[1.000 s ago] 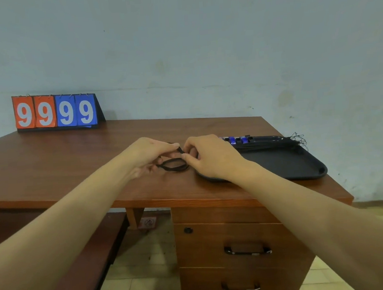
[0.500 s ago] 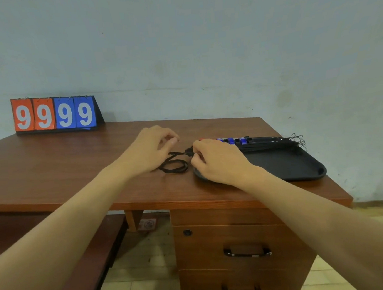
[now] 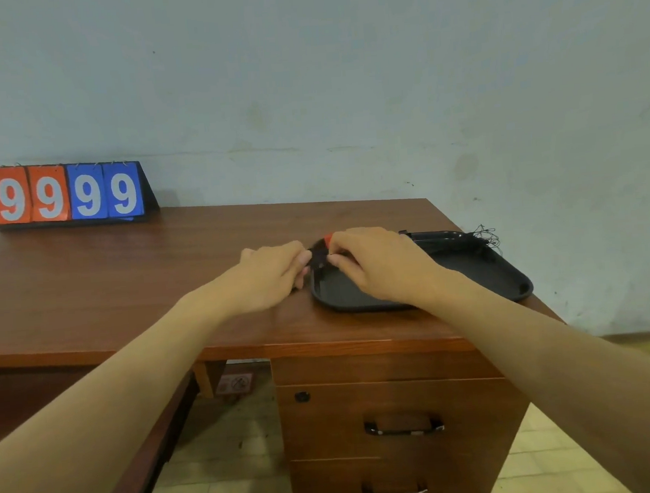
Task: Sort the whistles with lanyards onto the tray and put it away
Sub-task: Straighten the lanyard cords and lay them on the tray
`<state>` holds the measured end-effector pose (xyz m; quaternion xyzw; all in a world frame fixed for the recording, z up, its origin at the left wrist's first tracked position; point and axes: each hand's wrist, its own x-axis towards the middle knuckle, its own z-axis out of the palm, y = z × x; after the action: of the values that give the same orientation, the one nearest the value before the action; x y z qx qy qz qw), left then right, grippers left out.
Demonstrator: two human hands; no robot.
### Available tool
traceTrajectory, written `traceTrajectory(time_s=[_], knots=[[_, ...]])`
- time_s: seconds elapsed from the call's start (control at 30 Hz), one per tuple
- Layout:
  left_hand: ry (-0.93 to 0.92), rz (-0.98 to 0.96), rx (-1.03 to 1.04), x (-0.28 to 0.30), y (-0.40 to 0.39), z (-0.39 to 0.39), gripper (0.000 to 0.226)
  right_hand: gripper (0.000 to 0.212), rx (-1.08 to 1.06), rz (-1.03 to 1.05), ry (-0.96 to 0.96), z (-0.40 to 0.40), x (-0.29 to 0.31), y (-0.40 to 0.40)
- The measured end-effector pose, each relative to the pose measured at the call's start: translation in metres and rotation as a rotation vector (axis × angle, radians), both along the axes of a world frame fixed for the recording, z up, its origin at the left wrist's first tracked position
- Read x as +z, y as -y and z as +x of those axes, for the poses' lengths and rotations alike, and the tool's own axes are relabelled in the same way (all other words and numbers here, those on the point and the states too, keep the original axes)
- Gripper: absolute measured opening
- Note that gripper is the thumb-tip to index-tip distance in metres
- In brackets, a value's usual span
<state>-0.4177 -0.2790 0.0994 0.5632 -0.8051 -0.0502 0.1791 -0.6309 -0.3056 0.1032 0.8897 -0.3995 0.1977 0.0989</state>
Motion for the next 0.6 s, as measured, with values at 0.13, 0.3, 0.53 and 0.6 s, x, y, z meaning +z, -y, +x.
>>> traceTrajectory(time_s=[0.13, 0.3, 0.53, 0.6], knots=[[0.023, 0.027, 0.000, 0.003, -0.003, 0.006, 0.035, 0.018, -0.058, 0.011, 0.036, -0.016, 0.005, 0.005], [0.061, -0.032, 0.020, 0.003, 0.000, 0.021, 0.032, 0.016, -0.130, 0.004, 0.098, -0.043, 0.005, 0.013], [0.049, -0.088, 0.027, -0.005, 0.015, 0.045, 0.030, 0.017, -0.240, 0.031, 0.138, -0.074, 0.002, 0.018], [0.066, -0.090, 0.039, -0.006, 0.018, 0.049, 0.029, 0.016, -0.276, 0.049, 0.157, -0.082, 0.002, 0.020]])
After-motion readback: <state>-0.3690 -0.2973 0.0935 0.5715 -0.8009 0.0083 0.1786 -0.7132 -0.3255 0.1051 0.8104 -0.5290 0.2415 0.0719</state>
